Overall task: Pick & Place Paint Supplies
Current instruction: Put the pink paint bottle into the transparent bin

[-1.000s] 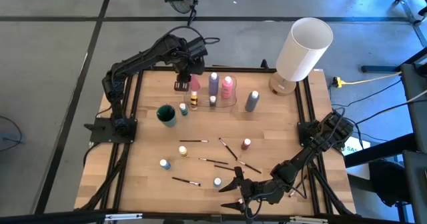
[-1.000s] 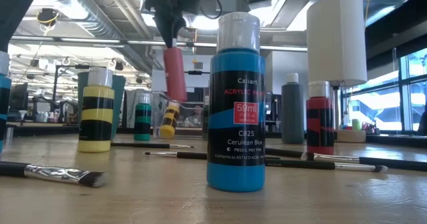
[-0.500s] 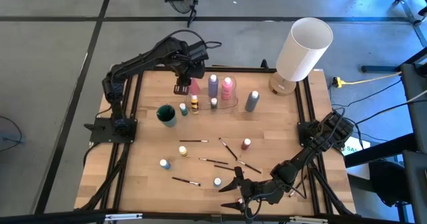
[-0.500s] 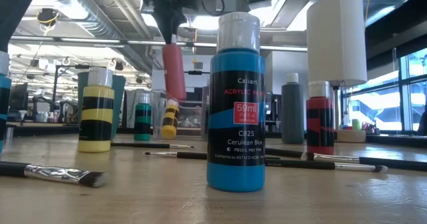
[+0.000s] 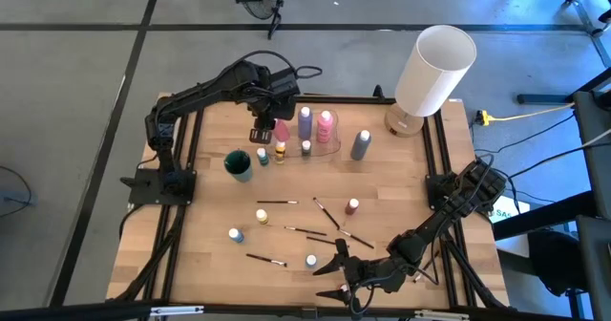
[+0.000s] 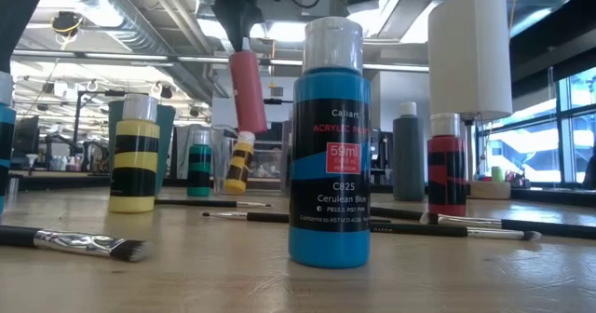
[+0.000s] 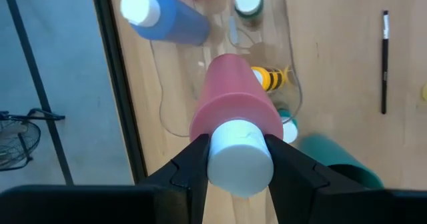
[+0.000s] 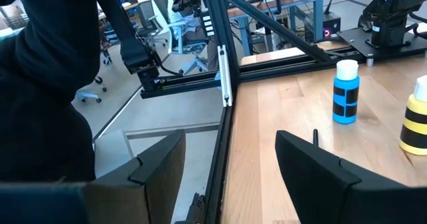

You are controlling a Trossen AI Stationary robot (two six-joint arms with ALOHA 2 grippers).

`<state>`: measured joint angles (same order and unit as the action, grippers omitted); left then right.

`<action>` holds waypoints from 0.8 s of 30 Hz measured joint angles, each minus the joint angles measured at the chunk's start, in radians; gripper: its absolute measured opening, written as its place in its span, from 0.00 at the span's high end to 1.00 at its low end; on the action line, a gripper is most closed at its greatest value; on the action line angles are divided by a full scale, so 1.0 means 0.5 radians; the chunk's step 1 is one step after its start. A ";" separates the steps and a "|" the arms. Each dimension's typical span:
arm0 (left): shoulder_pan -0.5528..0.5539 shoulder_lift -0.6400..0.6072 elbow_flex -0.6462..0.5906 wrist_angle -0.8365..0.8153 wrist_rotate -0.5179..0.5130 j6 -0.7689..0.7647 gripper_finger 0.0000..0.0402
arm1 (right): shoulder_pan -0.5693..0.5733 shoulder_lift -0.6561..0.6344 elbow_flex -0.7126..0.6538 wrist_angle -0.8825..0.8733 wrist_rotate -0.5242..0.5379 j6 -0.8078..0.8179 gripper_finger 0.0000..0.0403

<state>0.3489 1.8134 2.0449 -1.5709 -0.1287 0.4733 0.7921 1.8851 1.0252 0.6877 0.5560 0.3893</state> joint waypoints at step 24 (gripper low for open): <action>-0.072 -0.012 0.000 -0.008 0.006 -0.091 0.71 | 0.002 0.000 0.000 -0.014 -0.017 -0.001 0.41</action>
<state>0.3130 1.8072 2.0449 -1.5751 -0.1256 0.4278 0.7929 1.8851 1.0252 0.6807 0.5472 0.3889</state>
